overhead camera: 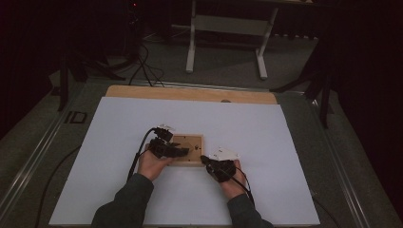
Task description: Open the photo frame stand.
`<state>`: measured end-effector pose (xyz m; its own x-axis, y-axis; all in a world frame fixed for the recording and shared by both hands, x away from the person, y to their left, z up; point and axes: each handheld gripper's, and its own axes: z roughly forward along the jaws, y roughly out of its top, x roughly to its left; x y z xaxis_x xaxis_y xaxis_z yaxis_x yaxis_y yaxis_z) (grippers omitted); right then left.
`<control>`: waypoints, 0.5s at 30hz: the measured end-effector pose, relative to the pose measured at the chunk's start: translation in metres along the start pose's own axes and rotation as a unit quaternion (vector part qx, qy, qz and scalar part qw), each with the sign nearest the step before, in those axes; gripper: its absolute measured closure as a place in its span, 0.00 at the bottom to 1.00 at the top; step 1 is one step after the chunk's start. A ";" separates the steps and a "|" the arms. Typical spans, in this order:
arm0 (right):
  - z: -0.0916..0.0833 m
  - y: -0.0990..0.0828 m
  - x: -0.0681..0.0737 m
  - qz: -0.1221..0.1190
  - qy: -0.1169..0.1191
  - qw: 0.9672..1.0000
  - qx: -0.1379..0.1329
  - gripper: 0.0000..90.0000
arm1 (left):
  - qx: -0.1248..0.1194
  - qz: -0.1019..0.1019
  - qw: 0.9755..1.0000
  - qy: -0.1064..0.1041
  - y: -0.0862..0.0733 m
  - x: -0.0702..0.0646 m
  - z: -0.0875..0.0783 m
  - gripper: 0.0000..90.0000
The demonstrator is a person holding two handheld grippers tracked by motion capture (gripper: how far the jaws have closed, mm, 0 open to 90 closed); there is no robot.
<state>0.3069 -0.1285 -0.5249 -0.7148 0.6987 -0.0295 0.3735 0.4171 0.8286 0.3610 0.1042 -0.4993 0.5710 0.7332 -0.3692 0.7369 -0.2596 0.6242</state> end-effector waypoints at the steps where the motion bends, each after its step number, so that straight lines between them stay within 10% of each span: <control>1: 0.000 0.000 0.000 0.000 0.000 1.000 0.000 1.00 | 0.000 -0.001 1.000 0.000 0.000 0.000 0.000 0.55; 15: 0.000 0.000 0.000 0.001 0.002 1.000 -0.001 1.00 | 0.024 0.011 0.999 0.020 0.003 -0.003 0.003 0.59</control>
<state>0.3073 -0.1288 -0.5249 -0.7164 0.6973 -0.0254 0.3742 0.4147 0.8295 0.3626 0.0996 -0.4987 0.5722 0.7520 -0.3272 0.7418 -0.3043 0.5976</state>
